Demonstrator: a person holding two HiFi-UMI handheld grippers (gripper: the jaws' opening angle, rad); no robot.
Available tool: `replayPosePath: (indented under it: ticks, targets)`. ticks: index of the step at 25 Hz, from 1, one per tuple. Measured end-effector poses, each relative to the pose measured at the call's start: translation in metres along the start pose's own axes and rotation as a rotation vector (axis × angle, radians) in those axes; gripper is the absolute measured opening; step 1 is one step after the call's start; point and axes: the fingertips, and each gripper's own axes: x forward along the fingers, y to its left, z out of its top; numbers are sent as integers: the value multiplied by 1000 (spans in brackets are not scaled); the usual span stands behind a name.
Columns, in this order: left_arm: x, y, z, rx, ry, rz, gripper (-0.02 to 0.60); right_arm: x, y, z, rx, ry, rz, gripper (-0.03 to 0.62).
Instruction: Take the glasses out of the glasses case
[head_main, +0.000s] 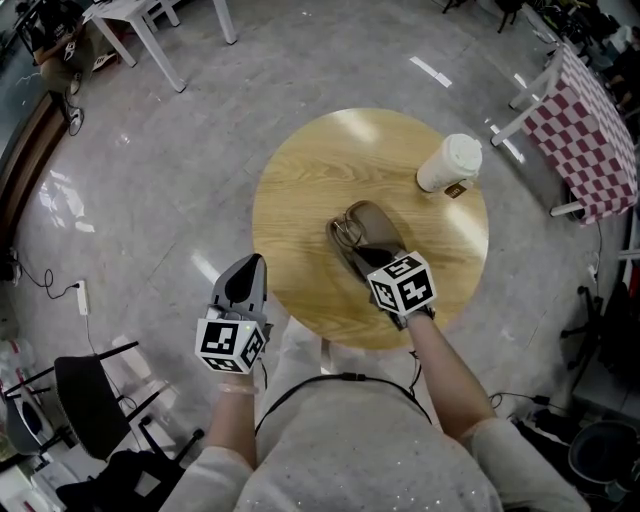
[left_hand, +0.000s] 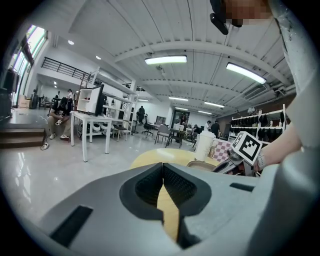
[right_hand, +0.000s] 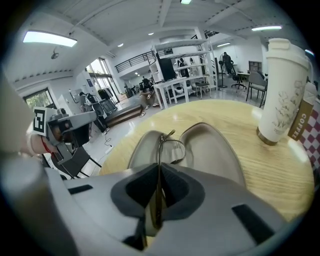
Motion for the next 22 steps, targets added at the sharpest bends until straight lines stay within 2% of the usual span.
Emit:
replayPosePath:
  ticks: [7, 22]
  targets:
    - [-2, 1, 0, -1, 0, 15, 5, -13, -4, 10, 11, -69, 1, 20]
    - [6, -11, 18, 31, -26, -2, 5, -43, -9, 27, 6, -169, -3, 20]
